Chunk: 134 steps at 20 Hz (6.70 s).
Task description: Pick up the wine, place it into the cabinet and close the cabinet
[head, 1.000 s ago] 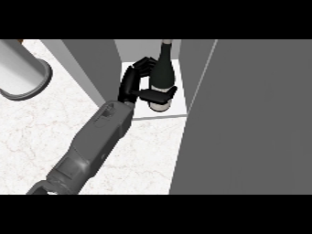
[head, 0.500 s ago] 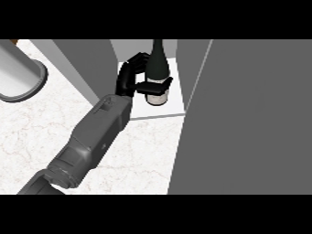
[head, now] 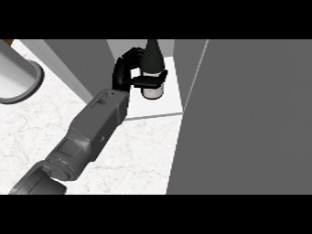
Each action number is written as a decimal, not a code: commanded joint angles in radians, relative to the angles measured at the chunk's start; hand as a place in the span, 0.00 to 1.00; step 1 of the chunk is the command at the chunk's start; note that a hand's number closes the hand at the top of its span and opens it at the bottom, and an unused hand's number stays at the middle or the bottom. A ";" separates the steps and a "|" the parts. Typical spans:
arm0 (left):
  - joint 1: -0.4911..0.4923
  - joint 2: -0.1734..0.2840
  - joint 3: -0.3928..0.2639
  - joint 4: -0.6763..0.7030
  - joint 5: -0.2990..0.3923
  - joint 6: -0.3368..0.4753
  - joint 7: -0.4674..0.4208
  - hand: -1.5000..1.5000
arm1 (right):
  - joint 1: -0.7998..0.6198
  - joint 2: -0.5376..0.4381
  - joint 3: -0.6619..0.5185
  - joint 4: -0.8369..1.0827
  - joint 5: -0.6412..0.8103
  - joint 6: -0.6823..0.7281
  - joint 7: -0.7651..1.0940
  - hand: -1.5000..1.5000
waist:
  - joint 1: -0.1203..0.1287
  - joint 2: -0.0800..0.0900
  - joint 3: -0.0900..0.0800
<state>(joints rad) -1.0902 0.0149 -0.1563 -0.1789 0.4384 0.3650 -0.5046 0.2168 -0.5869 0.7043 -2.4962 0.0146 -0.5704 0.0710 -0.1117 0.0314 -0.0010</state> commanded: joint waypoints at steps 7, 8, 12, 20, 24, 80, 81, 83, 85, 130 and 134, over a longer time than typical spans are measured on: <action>-0.064 0.056 -0.010 0.084 -0.045 0.062 -0.044 0.00 | 0.034 -0.009 0.027 -0.111 -0.052 0.029 0.010 0.00 | -0.026 0.015 -0.001; -0.057 0.072 -0.013 0.090 -0.050 0.054 -0.049 0.00 | 0.042 -0.019 0.004 -0.135 -0.067 0.033 0.002 0.00 | -0.025 0.013 0.000; -0.063 0.067 -0.017 0.116 -0.062 0.105 -0.059 0.00 | 0.054 -0.017 0.027 -0.101 -0.045 0.034 -0.010 0.00 | -0.020 0.010 -0.001; -0.094 0.064 0.030 0.076 -0.022 -0.009 -0.091 0.00 | 0.057 -0.026 0.023 -0.122 -0.042 0.043 -0.028 0.00 | -0.028 0.012 -0.003; -0.106 0.064 0.078 0.046 0.022 -0.089 -0.113 1.00 | 0.091 -0.037 0.023 -0.126 -0.051 0.041 -0.045 0.00 | -0.017 0.003 -0.002; 0.868 0.097 -0.274 -1.138 0.168 -0.293 0.112 0.00 | 0.241 -0.177 -0.053 -0.227 -0.014 -0.032 -0.024 0.00 | 0.117 -0.044 0.001; 0.853 0.090 -0.260 -1.098 0.173 -0.331 0.079 0.00 | 0.226 -0.191 -0.045 -0.268 -0.001 -0.033 0.016 0.00 | 0.109 -0.039 -0.001; 0.916 0.161 -0.242 -1.184 0.207 -0.381 0.108 0.00 | 0.218 -0.221 -0.059 -0.250 -0.027 0.003 0.000 0.00 | 0.115 -0.041 0.000; 0.940 0.174 -0.236 -1.236 0.219 -0.367 0.141 0.00 | 0.203 -0.245 -0.061 -0.250 -0.053 0.032 0.021 0.00 | 0.114 -0.039 0.000; 1.057 0.553 0.121 -1.235 0.407 -0.732 0.137 0.00 | -0.227 -0.019 0.139 -0.080 -0.129 0.327 0.175 1.00 | 0.184 -0.016 -0.010; 1.029 0.567 0.133 -1.213 0.422 -0.753 0.153 0.00 | -0.337 0.075 0.108 0.011 -0.149 0.326 0.233 1.00 | 0.193 -0.016 -0.009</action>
<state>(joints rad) -0.0427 0.5772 -0.0267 -1.4082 0.8561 -0.3741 -0.3598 -0.0209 -0.6792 0.6963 -2.4594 -0.0486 -0.2205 0.2178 0.0715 0.0144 -0.0095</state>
